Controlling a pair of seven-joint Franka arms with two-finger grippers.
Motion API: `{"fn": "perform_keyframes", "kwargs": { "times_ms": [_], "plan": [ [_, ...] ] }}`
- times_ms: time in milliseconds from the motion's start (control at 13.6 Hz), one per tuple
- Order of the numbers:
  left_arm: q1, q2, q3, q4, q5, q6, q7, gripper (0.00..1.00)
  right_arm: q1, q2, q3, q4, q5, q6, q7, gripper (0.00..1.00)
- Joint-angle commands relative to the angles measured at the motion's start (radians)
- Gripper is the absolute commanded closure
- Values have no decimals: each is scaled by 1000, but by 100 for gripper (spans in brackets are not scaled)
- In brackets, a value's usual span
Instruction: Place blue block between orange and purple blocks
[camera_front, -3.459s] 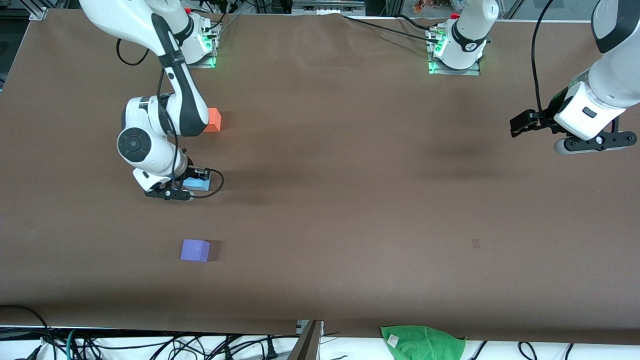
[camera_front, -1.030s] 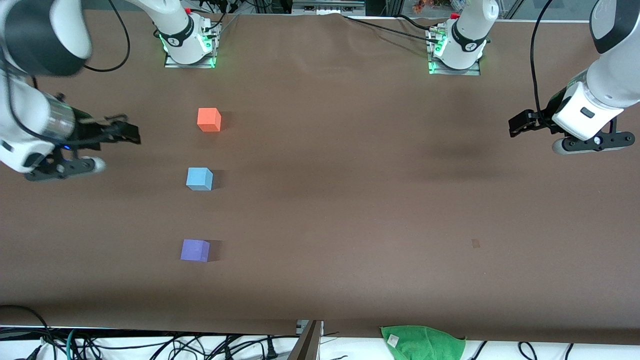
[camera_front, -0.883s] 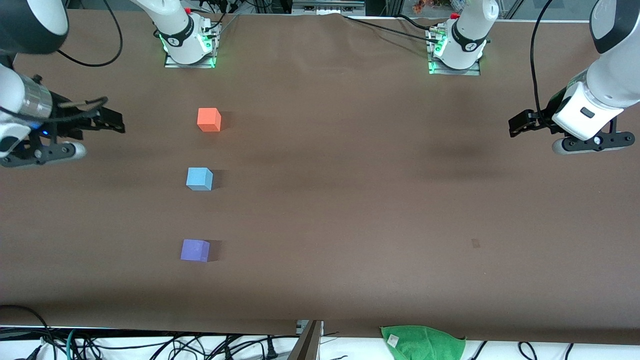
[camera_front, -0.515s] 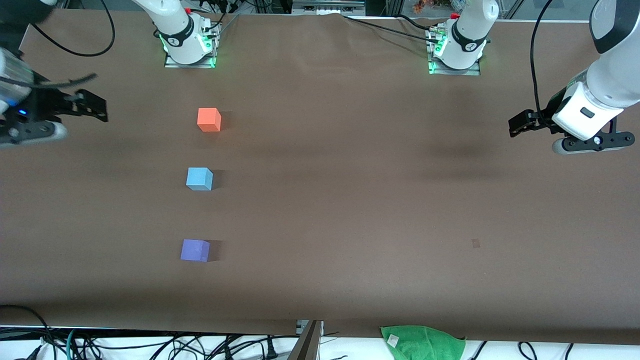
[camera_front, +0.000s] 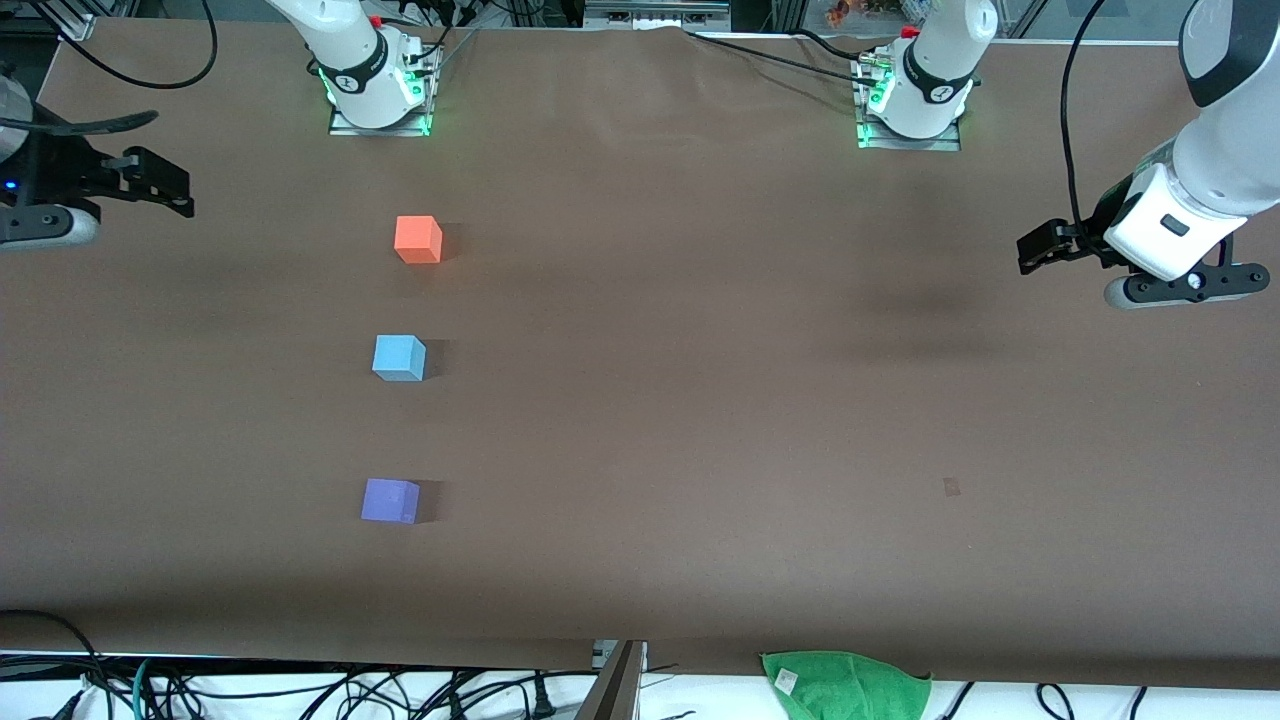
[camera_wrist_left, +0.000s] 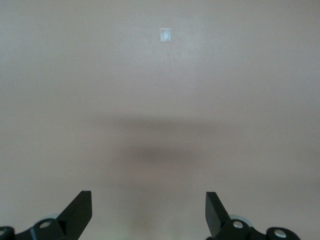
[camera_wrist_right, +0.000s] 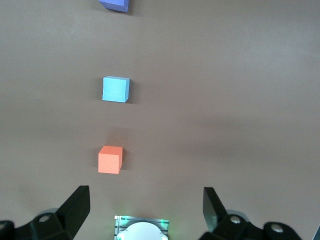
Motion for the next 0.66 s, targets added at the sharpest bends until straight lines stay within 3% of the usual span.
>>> {"fn": "perform_keyframes", "kwargs": {
  "times_ms": [0,589],
  "plan": [
    [9,5,-5,12,-17,3,22,0,-23,-12,26,-13,-4,8,22,0],
    [9,5,-5,12,-17,5,22,0,-22,-2,21,-1,-2,8,22,0]
  ]
}}
